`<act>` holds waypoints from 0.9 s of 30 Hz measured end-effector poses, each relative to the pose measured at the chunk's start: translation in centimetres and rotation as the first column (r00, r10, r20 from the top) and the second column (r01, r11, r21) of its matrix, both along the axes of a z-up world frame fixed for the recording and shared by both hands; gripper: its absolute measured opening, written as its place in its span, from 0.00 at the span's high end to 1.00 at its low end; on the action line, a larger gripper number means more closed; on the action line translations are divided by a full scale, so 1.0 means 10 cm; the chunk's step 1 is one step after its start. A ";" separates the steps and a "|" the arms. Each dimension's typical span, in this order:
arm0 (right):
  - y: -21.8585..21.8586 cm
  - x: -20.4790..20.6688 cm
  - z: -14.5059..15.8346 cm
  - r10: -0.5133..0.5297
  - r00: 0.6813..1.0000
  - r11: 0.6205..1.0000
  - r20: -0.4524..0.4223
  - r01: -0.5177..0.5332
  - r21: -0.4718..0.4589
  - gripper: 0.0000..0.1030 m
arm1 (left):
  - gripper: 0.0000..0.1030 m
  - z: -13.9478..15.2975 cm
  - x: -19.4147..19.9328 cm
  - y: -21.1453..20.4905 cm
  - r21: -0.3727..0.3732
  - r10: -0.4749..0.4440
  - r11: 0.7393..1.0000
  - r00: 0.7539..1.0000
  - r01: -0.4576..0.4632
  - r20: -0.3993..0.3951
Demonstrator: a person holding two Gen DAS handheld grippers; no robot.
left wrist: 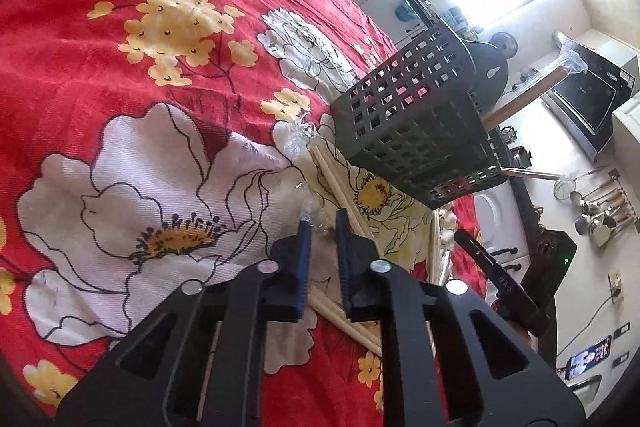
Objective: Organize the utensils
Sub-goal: 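Close the right tool on wrapped chopsticks while the left tool grasps chopsticks too, then lift the left tool's chopsticks over the caddy while the right tool lowers its chopsticks in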
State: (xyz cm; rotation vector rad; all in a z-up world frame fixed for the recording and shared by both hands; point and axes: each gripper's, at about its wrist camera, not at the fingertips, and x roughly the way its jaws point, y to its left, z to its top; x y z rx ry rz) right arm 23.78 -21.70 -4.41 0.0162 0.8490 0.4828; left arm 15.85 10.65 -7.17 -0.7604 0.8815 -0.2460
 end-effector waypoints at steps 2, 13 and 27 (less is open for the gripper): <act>0.00 0.00 0.04 0.005 1.000 1.000 0.003 -0.005 0.008 0.99 | 0.97 0.01 -0.01 0.01 -0.001 -0.002 1.000 1.000 0.002 0.006; -0.01 -0.15 0.37 0.018 0.997 0.997 0.072 -0.023 0.073 0.99 | 0.98 0.36 -0.10 0.01 0.044 0.001 0.999 0.993 -0.006 0.121; 0.16 -0.59 1.13 0.089 0.961 0.988 0.262 -0.119 0.102 1.00 | 0.99 1.00 -0.22 -0.07 0.092 -0.031 0.996 0.956 0.004 0.293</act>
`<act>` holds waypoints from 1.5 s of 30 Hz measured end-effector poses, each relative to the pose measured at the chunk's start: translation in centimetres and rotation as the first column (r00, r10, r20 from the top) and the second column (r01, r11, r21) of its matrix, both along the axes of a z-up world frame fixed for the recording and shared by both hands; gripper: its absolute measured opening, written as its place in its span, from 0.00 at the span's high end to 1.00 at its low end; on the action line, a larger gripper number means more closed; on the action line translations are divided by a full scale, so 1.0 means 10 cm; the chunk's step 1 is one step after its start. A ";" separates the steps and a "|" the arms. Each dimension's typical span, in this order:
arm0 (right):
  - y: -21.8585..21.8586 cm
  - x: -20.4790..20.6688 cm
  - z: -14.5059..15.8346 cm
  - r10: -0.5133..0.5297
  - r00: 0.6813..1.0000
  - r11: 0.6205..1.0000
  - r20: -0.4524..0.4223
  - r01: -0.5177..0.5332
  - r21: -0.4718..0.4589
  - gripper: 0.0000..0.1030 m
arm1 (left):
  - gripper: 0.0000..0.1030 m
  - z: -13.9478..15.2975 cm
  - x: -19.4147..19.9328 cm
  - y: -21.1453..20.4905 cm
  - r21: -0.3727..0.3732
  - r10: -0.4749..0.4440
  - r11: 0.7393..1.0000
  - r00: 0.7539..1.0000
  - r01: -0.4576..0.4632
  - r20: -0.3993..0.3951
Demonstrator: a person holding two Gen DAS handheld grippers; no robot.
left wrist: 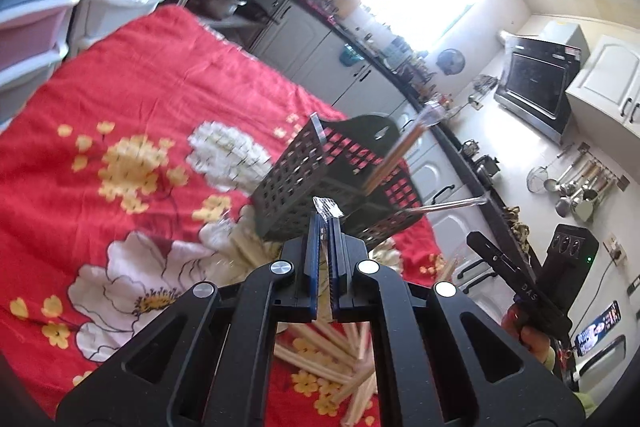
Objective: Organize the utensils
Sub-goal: 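Lift the left tool's chopsticks over the caddy while the right tool lowers its chopsticks in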
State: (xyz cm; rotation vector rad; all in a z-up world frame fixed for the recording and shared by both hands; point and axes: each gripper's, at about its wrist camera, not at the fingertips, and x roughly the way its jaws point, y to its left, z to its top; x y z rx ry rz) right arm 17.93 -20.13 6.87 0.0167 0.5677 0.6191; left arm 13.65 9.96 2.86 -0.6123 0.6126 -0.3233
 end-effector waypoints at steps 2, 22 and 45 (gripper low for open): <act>0.02 -0.05 0.08 0.013 1.000 1.000 0.021 -0.014 0.004 1.00 | 0.99 0.10 -0.01 -0.03 0.007 -0.009 1.000 1.000 0.009 0.024; 0.26 -0.26 0.74 0.084 0.978 0.996 0.192 -0.088 0.008 1.00 | 0.99 0.79 -0.01 -0.35 0.072 -0.104 0.993 0.977 0.092 0.187; 0.31 -0.17 1.37 0.068 0.943 0.993 0.325 -0.096 0.072 1.00 | 0.99 1.66 0.11 -0.34 0.126 -0.070 0.992 0.927 0.024 0.370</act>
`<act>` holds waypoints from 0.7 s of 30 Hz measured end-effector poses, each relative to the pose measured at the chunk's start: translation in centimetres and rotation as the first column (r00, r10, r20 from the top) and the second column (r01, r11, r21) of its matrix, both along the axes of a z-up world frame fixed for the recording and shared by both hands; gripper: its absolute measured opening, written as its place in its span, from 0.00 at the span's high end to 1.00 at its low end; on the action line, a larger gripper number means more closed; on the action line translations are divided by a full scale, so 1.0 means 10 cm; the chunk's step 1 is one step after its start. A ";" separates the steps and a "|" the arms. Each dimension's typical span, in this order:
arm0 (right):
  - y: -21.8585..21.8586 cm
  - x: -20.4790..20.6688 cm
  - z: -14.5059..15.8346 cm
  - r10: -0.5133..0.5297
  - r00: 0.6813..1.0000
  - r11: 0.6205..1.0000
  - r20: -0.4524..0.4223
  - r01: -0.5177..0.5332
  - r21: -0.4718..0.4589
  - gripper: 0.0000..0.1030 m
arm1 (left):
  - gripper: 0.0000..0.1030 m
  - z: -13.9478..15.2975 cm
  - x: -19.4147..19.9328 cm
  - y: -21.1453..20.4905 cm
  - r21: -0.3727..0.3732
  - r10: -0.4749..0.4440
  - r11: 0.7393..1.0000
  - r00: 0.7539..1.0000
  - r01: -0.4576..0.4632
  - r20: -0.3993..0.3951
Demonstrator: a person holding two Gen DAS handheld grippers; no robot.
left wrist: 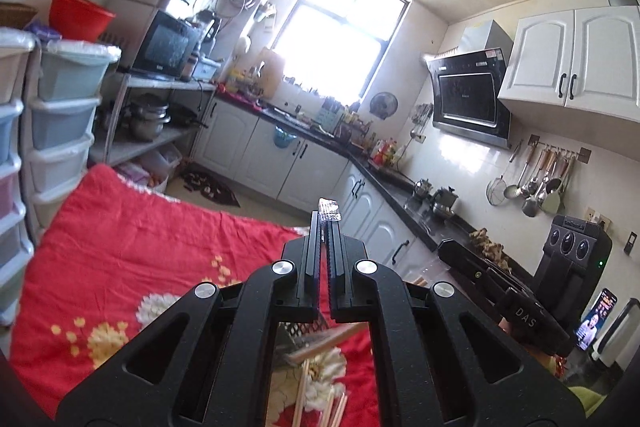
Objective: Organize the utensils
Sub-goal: 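Lift the left tool's chopsticks over the caddy while the right tool lowers its chopsticks in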
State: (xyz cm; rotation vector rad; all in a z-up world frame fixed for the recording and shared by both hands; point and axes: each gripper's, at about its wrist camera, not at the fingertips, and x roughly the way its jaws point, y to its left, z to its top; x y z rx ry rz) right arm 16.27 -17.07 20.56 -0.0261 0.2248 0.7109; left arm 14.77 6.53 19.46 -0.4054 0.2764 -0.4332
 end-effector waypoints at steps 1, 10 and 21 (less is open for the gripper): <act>-0.01 0.02 0.04 -0.004 1.000 1.000 0.007 0.004 0.004 1.00 | 0.99 0.03 0.00 0.01 0.000 0.002 1.000 1.000 -0.002 0.006; -0.11 0.17 0.30 -0.049 0.998 0.998 0.044 0.047 0.038 1.00 | 0.99 0.24 0.13 0.06 0.001 0.030 1.000 0.998 -0.030 0.047; -0.11 0.42 0.38 -0.086 0.995 0.995 0.043 0.084 0.052 1.00 | 0.99 0.25 0.38 0.09 -0.010 0.055 0.998 0.997 -0.054 0.047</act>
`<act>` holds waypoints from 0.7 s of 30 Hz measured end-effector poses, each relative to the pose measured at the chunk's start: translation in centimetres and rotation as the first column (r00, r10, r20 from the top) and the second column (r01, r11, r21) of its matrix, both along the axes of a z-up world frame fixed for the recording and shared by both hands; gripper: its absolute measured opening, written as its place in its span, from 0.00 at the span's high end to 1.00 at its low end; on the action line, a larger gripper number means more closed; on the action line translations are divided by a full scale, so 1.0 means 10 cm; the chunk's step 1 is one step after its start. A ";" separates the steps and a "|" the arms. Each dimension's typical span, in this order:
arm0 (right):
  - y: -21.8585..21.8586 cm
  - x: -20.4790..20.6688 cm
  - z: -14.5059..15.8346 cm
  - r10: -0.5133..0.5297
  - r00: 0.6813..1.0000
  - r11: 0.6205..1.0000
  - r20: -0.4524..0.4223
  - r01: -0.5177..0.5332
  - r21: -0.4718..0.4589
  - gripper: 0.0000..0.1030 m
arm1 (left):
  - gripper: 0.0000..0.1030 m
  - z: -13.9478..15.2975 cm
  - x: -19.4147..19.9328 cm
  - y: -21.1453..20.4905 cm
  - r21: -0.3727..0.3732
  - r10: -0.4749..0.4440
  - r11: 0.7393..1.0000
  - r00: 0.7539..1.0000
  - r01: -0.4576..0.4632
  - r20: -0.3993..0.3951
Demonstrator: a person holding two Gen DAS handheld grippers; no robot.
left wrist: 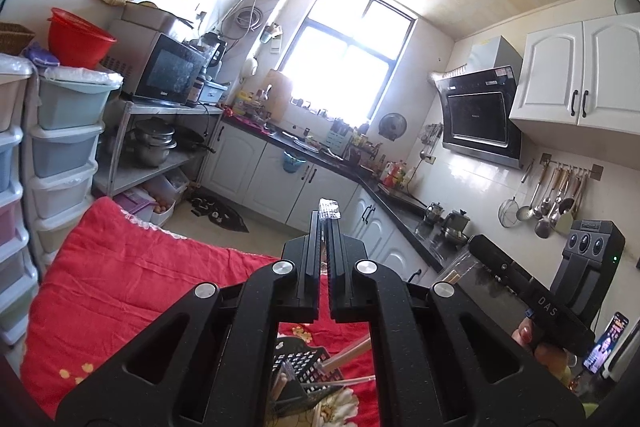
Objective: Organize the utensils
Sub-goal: 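Lift the left tool's chopsticks over the caddy while the right tool lowers its chopsticks in, then open the left tool in the caddy while the right tool releases its chopsticks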
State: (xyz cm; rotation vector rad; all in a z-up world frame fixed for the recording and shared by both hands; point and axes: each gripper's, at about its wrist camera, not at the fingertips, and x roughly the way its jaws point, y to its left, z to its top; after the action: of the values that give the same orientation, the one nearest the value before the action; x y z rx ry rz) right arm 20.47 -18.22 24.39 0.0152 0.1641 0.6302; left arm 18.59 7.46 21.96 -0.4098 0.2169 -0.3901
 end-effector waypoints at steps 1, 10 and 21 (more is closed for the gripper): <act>0.01 0.03 -0.01 -0.003 1.000 1.000 -0.004 0.003 -0.006 1.00 | 0.99 -0.02 0.02 0.00 -0.001 0.000 1.000 1.000 0.000 -0.004; 0.05 0.22 -0.18 -0.027 0.998 0.999 -0.058 0.026 -0.023 0.99 | 0.99 -0.21 0.20 -0.05 -0.015 -0.015 1.000 0.999 0.014 -0.047; 0.13 0.39 -0.56 -0.025 0.986 0.999 -0.167 0.018 -0.040 0.99 | 0.99 -0.57 0.35 -0.16 -0.025 -0.039 0.999 0.994 0.037 -0.101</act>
State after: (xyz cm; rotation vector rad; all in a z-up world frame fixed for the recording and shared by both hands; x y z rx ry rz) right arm 24.40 -16.90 18.83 0.0329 0.3379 0.6040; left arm 22.13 5.85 16.24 -0.4496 0.3199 -0.4097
